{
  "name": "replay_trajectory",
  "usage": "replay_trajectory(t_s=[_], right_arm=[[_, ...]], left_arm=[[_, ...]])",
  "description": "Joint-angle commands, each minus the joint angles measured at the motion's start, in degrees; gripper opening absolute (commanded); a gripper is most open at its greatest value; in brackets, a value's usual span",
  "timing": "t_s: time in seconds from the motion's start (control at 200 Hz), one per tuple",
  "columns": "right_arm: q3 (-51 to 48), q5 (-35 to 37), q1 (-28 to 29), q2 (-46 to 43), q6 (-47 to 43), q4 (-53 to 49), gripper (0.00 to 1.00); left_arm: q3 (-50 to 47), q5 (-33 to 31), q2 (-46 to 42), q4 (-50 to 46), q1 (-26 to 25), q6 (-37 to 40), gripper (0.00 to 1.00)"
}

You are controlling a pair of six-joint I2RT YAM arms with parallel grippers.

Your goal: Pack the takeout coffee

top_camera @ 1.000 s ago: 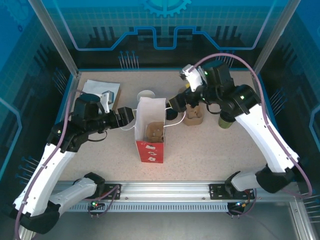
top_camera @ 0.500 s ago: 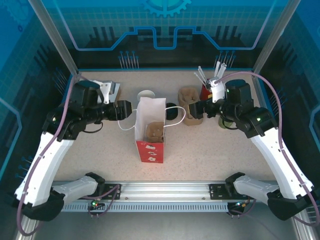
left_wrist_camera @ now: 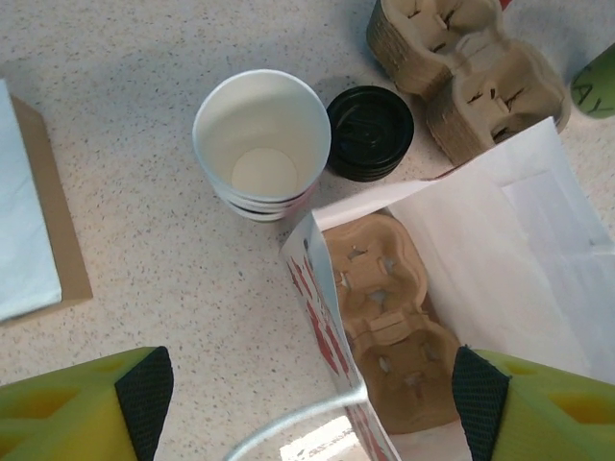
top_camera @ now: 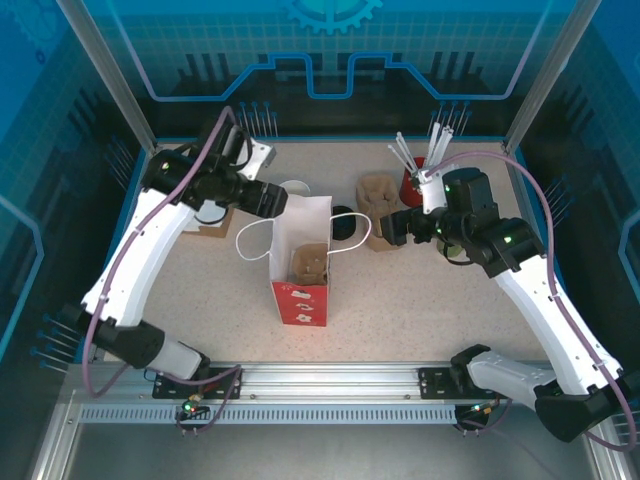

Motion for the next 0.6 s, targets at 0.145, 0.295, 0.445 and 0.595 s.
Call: replay_trajectory(t_s=[0.145, 0.295, 0.445, 0.595], right_arm=[[-0.7, 1.4, -1.0, -0.9, -0.4, -0.9, 1.0], [-0.9, 1.9, -1.1, -1.2, -0.7, -1.3, 1.0], [-1.3, 2.3, -1.4, -1.7, -0.8, -1.6, 1.0], [-1.7, 2.0, -1.7, -1.7, -0.8, -1.2, 1.0]], left_arm=[[6.7, 6.1, 10.6, -3.7, -0.2, 9.2, 0.79], [9.0, 10.2, 15.4, -3.9, -0.3, 12.5, 0.71], [10.2, 11.2, 17.9, -5.5, -0.3, 15.3, 0.52], [11.6, 9.8, 18.0, -6.9, -0.3, 15.0, 0.31]])
